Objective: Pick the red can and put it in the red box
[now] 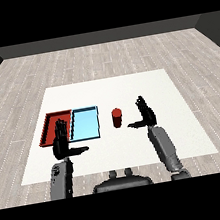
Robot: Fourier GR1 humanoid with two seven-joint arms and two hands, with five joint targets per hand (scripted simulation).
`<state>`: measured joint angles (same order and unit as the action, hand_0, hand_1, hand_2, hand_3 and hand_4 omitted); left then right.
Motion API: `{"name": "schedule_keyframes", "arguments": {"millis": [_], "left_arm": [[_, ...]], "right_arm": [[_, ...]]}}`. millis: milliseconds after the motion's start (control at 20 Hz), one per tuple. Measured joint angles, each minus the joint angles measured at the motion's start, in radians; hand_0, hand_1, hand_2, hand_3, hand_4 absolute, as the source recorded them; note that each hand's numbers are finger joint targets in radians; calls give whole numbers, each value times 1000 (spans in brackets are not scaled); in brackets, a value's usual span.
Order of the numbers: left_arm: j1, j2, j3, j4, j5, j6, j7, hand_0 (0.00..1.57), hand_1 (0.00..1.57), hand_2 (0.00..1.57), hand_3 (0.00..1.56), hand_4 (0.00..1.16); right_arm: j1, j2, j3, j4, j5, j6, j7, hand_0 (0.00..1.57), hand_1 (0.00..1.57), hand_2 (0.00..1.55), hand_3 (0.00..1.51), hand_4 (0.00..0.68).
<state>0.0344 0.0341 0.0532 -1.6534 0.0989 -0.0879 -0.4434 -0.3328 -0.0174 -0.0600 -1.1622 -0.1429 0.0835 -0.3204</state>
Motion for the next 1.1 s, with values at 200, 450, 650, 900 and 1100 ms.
{"name": "schedule_keyframes", "arguments": {"millis": [200, 450, 650, 900, 1100], "left_arm": [[-16, 7, 16, 29, 7, -3, -11, 0, 0, 0, 0, 0], [-35, 4, 14, 36, 5, 7, 3, 0, 0, 0, 0, 0], [-12, 4, 12, 30, 13, -8, -17, 0, 0, 0, 0, 0], [-20, 2, 12, 48, 9, -8, -34, 0, 0, 0, 0, 0], [-13, -8, -5, 42, -3, 3, -35, 0, 0, 0, 0, 0]], "right_arm": [[-15, 11, 28, 98, -23, -14, -72, 0, 0, 0, 0, 0], [-73, 15, 48, 182, -69, -39, -97, 0, 0, 0, 0, 0], [-103, 17, 85, 269, -111, -56, -145, 0, 0, 0, 0, 0], [-160, 17, 105, 380, -160, -58, -199, 0, 0, 0, 0, 0], [-163, 17, 174, 358, -229, -98, -191, 0, 0, 0, 0, 0]]}}
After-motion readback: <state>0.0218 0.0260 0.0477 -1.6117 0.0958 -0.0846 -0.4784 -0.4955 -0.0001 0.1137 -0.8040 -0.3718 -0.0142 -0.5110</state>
